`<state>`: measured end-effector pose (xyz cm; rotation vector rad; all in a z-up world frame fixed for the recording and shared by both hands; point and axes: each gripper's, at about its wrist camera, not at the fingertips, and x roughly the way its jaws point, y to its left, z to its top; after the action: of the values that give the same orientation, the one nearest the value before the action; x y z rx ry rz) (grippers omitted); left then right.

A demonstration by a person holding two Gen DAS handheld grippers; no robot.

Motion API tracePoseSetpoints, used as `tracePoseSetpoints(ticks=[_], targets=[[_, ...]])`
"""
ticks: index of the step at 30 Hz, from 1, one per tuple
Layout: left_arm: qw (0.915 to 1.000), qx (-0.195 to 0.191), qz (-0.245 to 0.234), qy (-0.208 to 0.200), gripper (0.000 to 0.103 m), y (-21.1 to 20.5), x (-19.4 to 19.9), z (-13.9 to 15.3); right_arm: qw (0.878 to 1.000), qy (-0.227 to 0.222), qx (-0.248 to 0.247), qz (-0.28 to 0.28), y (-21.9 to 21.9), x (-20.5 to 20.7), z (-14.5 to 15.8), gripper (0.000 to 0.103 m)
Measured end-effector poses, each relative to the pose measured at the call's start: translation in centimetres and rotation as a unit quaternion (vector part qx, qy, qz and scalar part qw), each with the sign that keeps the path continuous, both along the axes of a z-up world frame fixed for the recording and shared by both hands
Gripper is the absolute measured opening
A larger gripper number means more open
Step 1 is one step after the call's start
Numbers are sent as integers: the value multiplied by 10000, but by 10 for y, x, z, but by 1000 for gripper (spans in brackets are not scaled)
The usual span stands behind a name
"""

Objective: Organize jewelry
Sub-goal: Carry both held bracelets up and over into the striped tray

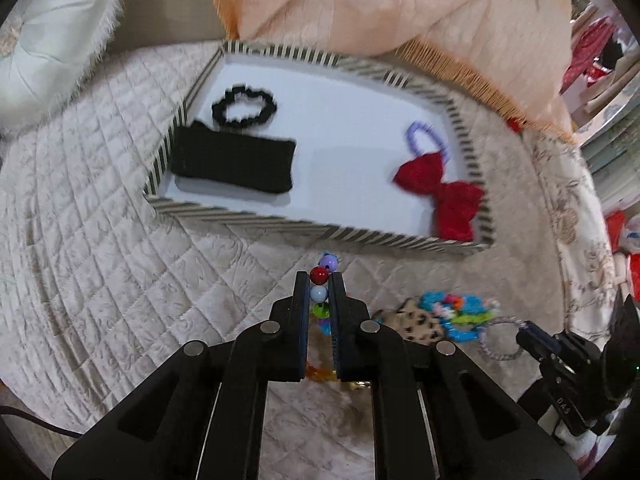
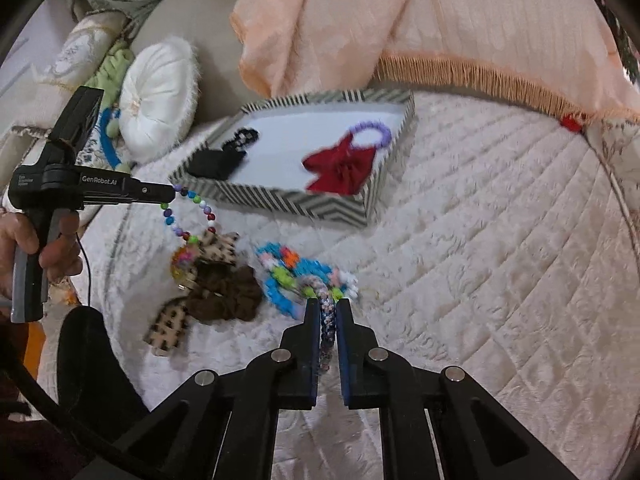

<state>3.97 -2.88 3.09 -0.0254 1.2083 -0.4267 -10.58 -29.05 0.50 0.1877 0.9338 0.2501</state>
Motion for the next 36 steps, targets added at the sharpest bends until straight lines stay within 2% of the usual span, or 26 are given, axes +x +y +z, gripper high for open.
tracePoseSetpoints(ticks=[7, 14, 24, 36], targets=[[9994, -113, 10, -318, 8, -3, -7, 37, 9997, -244, -13, 77, 4, 0, 28, 7], [9987, -100, 83, -498, 8, -6, -3, 55, 9990, -415, -60, 143, 9, 9, 47, 7], [9981, 34, 160, -601, 8, -19, 18, 55, 9984, -500, -65, 239, 19, 49, 61, 7], [9971, 325, 149, -665, 8, -40, 67, 45, 9991, -279, 58, 307, 38, 114, 41, 7]])
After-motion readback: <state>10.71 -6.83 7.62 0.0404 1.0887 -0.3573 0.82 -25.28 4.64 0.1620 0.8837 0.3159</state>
